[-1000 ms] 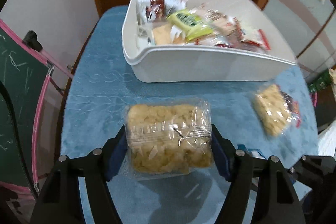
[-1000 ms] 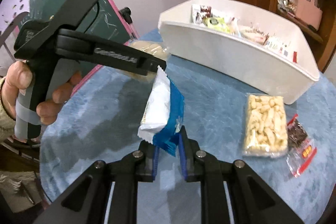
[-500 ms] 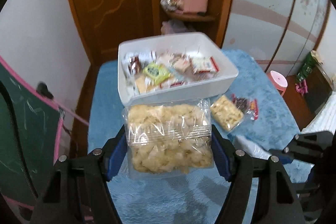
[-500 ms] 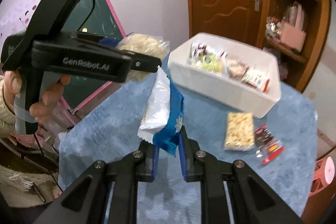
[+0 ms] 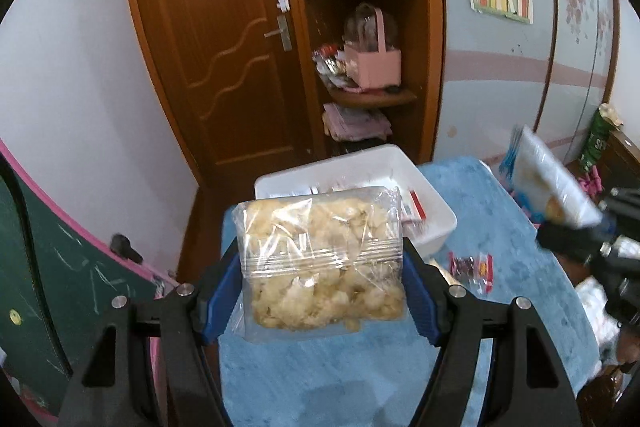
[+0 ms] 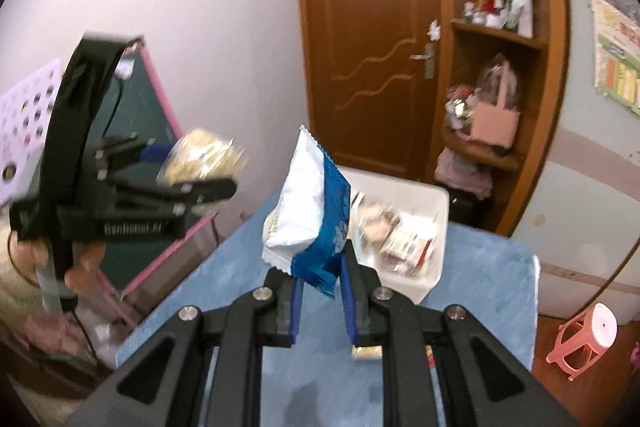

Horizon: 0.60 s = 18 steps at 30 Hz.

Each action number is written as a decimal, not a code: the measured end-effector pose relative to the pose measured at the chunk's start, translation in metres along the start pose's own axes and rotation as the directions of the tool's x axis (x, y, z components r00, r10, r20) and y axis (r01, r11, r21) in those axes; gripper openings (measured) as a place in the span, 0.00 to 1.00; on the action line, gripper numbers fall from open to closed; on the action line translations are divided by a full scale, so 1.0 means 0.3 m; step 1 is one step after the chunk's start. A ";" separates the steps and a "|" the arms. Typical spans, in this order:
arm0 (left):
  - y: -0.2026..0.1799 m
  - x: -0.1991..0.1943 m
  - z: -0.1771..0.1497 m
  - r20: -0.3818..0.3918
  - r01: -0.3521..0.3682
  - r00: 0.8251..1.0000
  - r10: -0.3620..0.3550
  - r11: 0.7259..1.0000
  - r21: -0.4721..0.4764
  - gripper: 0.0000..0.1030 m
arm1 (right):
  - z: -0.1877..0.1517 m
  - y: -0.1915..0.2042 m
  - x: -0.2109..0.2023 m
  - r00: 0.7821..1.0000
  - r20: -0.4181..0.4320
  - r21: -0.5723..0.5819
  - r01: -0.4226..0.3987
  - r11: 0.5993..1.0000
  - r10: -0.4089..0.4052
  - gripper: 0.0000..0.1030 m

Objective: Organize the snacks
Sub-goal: 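Lift both snacks and carry them toward the white bin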

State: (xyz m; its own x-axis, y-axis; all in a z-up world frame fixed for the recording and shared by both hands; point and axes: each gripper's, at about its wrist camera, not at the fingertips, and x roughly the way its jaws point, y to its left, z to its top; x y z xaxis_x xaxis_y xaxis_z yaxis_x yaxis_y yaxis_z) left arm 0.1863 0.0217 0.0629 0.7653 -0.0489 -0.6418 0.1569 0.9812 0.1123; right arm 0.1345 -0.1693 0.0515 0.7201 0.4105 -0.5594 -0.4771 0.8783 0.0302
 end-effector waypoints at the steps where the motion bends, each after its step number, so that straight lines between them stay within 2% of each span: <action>1: 0.000 -0.001 0.021 0.010 -0.010 1.000 0.010 1.000 0.004 0.69 | 0.022 -0.013 -0.001 1.000 0.012 0.016 0.006 1.000 -0.006 0.16; 6: 0.008 0.026 0.120 0.038 -0.055 0.998 0.055 0.998 0.005 0.69 | 0.132 -0.062 0.012 0.999 0.045 0.066 0.020 0.998 -0.023 0.16; 11: 0.027 0.133 0.198 0.024 -0.094 0.995 0.094 0.995 -0.017 0.69 | 0.204 -0.084 0.075 0.997 0.055 0.079 0.041 0.996 -0.046 0.16; 18: 0.048 0.367 0.243 -0.048 -0.104 0.994 0.101 0.993 -0.057 0.69 | 0.245 -0.170 0.285 0.996 -0.018 0.111 0.085 0.990 -0.083 0.17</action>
State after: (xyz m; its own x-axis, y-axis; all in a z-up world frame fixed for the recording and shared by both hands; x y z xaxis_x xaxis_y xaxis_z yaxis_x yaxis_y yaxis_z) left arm 0.3183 0.0170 0.0493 0.7466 0.0595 -0.6626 0.0405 0.9901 0.1346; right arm 0.2576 -0.1610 0.0630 0.7482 0.3314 -0.5748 -0.3553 0.9318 0.0748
